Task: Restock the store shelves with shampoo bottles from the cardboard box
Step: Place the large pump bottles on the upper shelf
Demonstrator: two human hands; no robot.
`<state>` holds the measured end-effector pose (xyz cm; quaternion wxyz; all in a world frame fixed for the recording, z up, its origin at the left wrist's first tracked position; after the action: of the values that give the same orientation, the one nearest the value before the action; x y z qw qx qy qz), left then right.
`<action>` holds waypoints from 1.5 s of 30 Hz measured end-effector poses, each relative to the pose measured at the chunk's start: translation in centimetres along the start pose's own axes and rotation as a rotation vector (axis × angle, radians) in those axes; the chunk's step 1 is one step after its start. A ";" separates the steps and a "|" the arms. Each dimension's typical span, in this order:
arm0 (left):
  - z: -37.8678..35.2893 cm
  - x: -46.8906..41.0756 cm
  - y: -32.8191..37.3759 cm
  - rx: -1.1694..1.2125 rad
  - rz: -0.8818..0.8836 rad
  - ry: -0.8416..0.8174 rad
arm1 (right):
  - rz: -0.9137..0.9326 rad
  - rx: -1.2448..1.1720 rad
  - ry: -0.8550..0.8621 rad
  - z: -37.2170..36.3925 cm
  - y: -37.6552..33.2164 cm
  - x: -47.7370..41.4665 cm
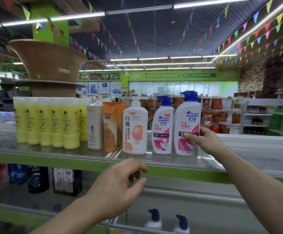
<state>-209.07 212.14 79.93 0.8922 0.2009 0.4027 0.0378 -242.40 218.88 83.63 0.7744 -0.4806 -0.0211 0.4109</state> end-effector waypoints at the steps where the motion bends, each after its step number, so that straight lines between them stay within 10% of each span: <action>1: -0.2 0.5 -0.2 0.022 0.012 0.001 | -0.013 0.031 0.001 0.0 0.0 0.3; 7: -2.3 3.8 -1.5 0.124 0.116 -0.005 | -0.132 0.421 0.232 0.7 0.1 4.5; 12: -5.5 8.5 -3.0 0.157 0.237 -0.014 | 0.260 0.241 0.398 -1.7 -2.8 14.2; 20: -14.4 24.1 -8.0 0.238 0.645 -0.187 | 0.025 -0.059 -0.118 -16.6 7.9 28.5; 33: -24.2 49.1 -13.8 0.093 1.121 -0.879 | -0.511 0.506 -0.926 -35.4 27.2 48.1; 45: -27.9 58.4 -9.7 0.009 0.666 -1.262 | -0.545 0.674 -1.314 -39.9 28.7 61.2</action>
<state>-191.17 225.83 18.44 0.8953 0.3005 -0.2731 0.1831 -202.56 235.79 18.16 0.7806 0.1438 -0.4662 0.3907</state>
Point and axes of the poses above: each hand's wrist, its own x-axis away from the middle knuckle, its own z-axis out of the back of the hand, y = z × x, the point moved 5 cm from there along -x, towards the middle knuckle, and after that the axes turned 14 degrees about x, right-handed, at the moved point
